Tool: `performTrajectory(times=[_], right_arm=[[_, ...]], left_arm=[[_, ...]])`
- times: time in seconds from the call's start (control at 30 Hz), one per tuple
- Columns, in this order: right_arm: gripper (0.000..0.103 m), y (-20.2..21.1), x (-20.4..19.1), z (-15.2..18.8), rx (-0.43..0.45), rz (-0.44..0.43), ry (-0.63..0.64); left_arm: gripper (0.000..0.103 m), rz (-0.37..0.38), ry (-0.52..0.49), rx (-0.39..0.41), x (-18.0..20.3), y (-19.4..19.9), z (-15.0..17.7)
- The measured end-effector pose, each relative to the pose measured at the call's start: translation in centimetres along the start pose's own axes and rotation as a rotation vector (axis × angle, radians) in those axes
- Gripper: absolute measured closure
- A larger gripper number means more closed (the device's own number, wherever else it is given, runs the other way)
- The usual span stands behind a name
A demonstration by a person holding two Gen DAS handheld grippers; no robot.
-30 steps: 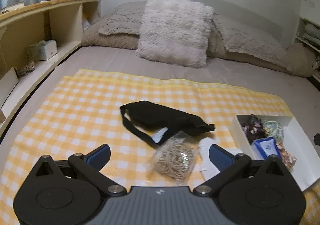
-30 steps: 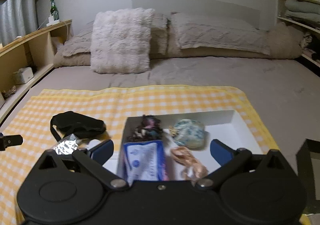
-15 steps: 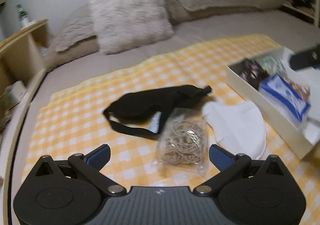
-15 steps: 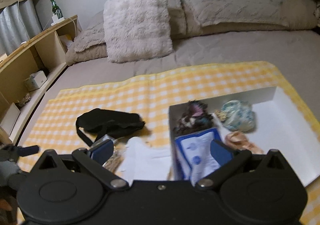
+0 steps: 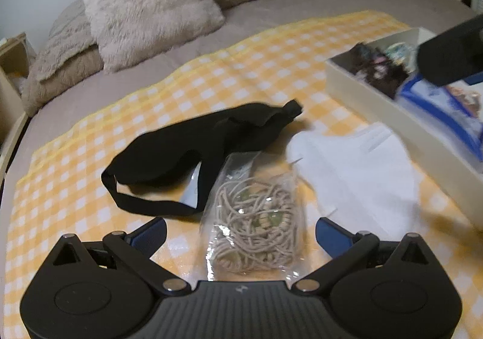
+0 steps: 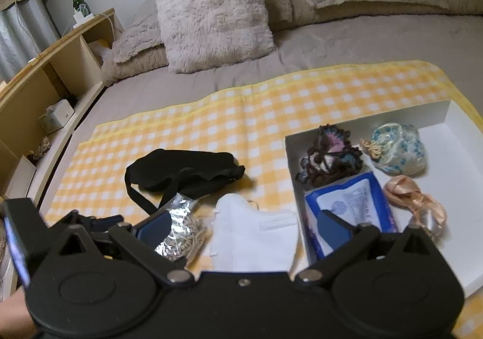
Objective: Organize soft objects
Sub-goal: 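Withdraw both tools from the box toward the remaining items on the cloth, then grasp the clear bag of rubber bands with the left tool while the right tool grasps the white face mask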
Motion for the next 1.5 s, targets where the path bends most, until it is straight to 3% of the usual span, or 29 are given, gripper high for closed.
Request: performTrajectory(times=[0.03,0.1,0.17,0.3,0.53,0.7,1.07,1.17,1.27,1.33,1.5], right_arm=[[0.000,-0.3,0.0,0.0,-0.005,-0.003,-0.004],[0.000,-0.6,0.0,-0.2,-0.012,-0.010,-0.011],[0.000,-1.1,0.0,-0.3,-0.022,-0.009,-0.028],[0.000,-2.2,0.2,-0.3,-0.056,0.006,-0.065],[0.012,-4.2,0.1,0.2,-0.102,0.012,-0.078],[0.012,-6.1,-1.2,1.5,-0.153,0.020,-0.045],[0.012,-10.9,-2.3,4.9,-0.232,0.181,0.183],[0.012,-11.4,-3.0,5.9,-0.235,0.188,0.330],[0.019,-11.5,-3.7,7.0,-0.238,0.150,0.433],[0.037,-11.3,-4.1,7.1,-0.244,0.108,0.461],[0.064,-10.6,-4.6,7.2,-0.262,0.049,0.509]], left_arm=[[0.003,-0.005,0.009,-0.014,-0.2,-0.7,0.1],[0.018,-0.002,0.021,-0.044,-0.5,-1.5,0.4],[0.026,0.039,0.042,-0.054,-1.1,-1.9,0.6],[0.031,0.069,0.080,-0.058,-2.0,-1.4,1.0],[0.035,0.062,0.137,-0.096,-5.0,-0.2,3.4],[0.035,0.043,0.181,-0.100,-7.1,0.7,5.0],[0.034,0.052,0.185,-0.107,-7.3,1.5,5.8],[0.034,0.050,0.192,-0.112,-7.3,1.5,5.8],[0.034,0.050,0.204,-0.116,-7.4,1.5,5.8],[0.034,0.044,0.213,-0.122,-7.4,1.4,5.7],[0.035,0.033,0.220,-0.129,-7.3,1.4,5.6]])
Point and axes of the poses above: each gripper's, at about its wrist camera, not at the fingertips, and y roughly against the way its jaws point, x to its right, z to its underside, the point moved 4 cm from there along -y, roughly the way its jaws point, and after that the axes turned 3 degrees about -y, right-handed, at the moved point
